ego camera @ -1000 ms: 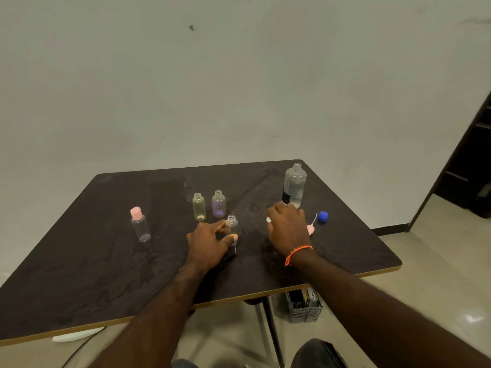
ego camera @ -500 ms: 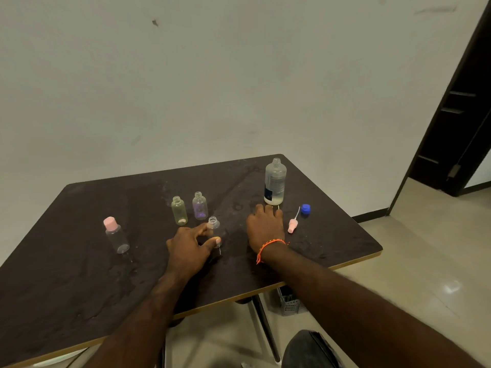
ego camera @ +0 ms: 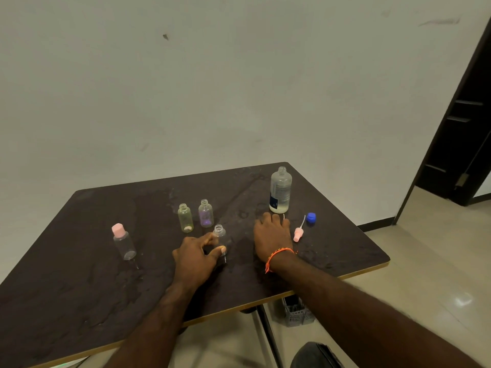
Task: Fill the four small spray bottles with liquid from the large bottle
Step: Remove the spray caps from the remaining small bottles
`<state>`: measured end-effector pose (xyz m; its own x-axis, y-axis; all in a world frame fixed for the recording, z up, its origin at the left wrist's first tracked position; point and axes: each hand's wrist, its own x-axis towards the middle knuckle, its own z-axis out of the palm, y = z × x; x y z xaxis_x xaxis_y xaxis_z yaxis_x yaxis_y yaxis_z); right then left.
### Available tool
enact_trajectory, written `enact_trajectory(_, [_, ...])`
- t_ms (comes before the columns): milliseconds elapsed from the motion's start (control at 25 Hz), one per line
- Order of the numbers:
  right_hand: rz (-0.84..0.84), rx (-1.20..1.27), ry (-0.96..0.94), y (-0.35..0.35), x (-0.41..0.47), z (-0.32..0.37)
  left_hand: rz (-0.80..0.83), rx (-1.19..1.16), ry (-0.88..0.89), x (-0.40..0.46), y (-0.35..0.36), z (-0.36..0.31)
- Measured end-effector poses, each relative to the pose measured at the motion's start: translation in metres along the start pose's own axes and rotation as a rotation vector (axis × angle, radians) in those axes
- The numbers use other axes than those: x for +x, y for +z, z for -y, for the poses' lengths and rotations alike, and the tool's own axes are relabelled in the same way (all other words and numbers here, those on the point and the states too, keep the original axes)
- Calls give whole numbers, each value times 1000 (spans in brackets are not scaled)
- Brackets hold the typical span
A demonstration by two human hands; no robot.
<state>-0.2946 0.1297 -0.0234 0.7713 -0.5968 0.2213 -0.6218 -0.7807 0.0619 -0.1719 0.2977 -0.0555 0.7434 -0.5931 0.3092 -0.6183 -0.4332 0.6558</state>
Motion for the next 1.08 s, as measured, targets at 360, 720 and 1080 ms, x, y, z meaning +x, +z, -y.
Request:
enact_trajectory(360, [12,13,-24,-8,-3,3,6,45,-9,-2,-2,-4])
enact_trajectory(720, [60,276,-253,-27,-15,43,-43,220,-16,-16,-19,-3])
enact_trajectory(1080, [322,785,-258,-10,4,127,-146,400,-246,1,-56,21])
